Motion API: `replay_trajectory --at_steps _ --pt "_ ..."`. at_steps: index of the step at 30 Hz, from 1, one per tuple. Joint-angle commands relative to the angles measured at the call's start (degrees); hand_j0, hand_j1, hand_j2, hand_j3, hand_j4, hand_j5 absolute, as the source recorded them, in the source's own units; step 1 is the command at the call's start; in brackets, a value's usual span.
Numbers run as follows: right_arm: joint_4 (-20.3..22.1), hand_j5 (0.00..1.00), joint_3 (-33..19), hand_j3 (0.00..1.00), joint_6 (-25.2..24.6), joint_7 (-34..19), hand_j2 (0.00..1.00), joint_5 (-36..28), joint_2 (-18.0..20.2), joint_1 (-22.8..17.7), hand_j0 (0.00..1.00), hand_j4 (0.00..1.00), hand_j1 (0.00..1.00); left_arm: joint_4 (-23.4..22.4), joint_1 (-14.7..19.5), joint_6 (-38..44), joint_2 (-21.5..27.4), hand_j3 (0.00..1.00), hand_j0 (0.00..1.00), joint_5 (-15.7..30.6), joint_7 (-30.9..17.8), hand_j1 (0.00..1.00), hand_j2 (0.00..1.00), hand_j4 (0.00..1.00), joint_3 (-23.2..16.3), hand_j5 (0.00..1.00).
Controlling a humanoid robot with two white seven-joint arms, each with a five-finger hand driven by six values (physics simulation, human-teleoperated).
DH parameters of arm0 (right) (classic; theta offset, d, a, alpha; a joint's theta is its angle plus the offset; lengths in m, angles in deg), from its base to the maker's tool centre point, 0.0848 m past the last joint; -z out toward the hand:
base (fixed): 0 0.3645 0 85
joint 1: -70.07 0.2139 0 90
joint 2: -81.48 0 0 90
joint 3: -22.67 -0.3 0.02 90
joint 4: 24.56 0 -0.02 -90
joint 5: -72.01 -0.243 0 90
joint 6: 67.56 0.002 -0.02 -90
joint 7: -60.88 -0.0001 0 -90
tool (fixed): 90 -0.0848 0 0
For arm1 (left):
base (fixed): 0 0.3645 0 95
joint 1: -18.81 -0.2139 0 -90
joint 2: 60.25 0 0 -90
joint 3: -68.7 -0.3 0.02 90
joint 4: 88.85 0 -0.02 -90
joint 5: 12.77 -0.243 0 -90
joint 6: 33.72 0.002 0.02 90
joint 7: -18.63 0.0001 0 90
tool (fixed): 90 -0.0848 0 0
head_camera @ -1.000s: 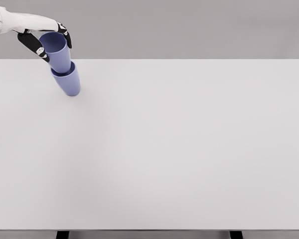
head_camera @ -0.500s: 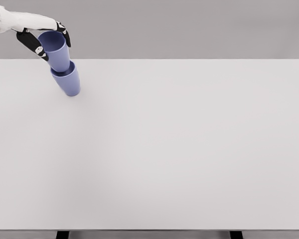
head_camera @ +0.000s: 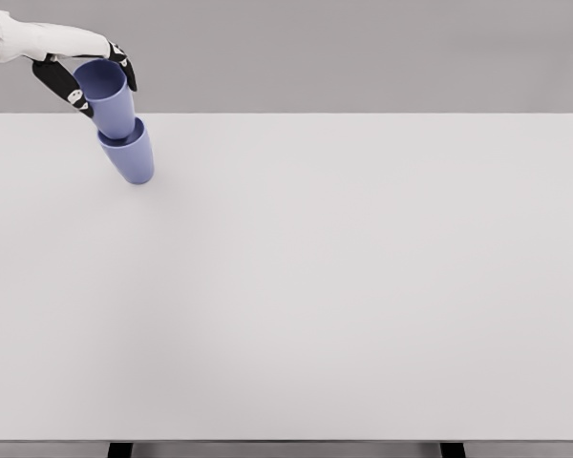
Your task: Place the right cup on the left cup with left arm
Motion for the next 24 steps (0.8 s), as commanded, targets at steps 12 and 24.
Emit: replay_trajectory --at_steps 12,24 --pt "-0.06 1.00 0.00 1.00 0.03 -0.03 1.00 0.08 0.00 0.00 1.00 1.00 1.00 0.13 -0.09 0.11 0.08 0.80 0.80 0.14 -0.02 0.80 0.80 0.80 0.15 0.80" --pt "0.03 1.00 0.00 1.00 0.03 -0.03 1.00 0.08 0.00 0.00 1.00 1.00 1.00 0.22 0.00 0.11 0.25 1.00 1.00 0.14 -0.02 1.00 1.00 1.00 -0.03 1.00"
